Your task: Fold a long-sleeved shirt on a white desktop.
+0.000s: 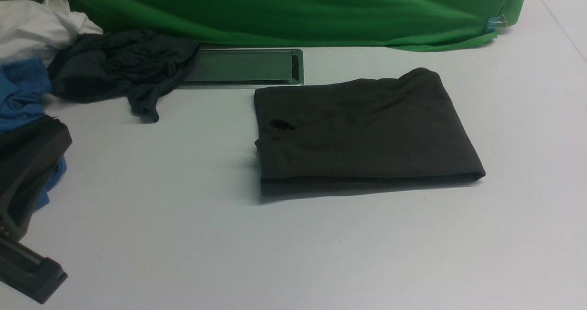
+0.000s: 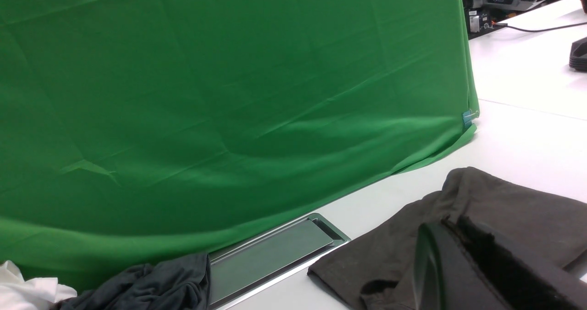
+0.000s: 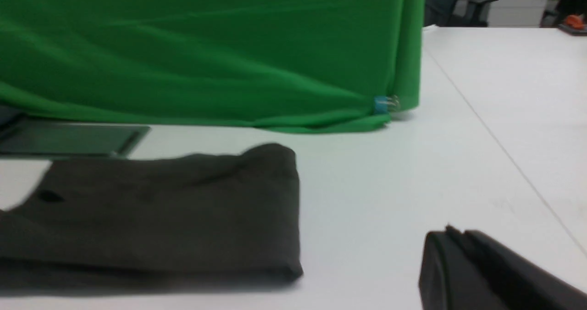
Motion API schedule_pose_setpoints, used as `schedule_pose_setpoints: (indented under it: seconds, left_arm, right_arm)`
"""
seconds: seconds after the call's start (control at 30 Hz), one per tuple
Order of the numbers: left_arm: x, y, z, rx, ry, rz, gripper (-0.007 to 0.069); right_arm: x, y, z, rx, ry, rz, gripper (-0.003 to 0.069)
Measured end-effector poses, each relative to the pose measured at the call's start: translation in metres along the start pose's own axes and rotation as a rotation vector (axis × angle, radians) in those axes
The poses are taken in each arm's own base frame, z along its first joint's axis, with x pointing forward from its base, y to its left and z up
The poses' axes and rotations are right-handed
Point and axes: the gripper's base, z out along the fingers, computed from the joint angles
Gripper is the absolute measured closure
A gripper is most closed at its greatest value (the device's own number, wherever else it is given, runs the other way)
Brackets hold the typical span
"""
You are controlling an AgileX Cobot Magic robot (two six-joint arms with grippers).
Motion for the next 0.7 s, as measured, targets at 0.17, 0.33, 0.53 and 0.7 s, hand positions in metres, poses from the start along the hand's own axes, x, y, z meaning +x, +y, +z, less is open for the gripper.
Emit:
schedule_pose_setpoints:
  seconds: [0.17, 0.33, 0.53, 0.7]
  left_arm:
    - [0.000, 0.000, 0.000, -0.001, -0.002, 0.000, 0.0606]
    - [0.000, 0.000, 0.000, -0.002, -0.005, 0.000, 0.0606]
    - [0.000, 0.000, 0.000, -0.002, -0.005, 0.000, 0.0606]
    - [0.000, 0.000, 0.000, -0.002, -0.005, 0.000, 0.0606]
  right_arm:
    - [0.038, 0.000, 0.003, 0.004, 0.039, 0.014, 0.0638]
    - [0.044, 0.000, 0.002, -0.002, 0.081, 0.036, 0.0634]
    - [0.044, 0.000, 0.002, -0.002, 0.080, 0.038, 0.0626]
    - [0.044, 0.000, 0.002, -0.002, 0.080, 0.039, 0.0608]
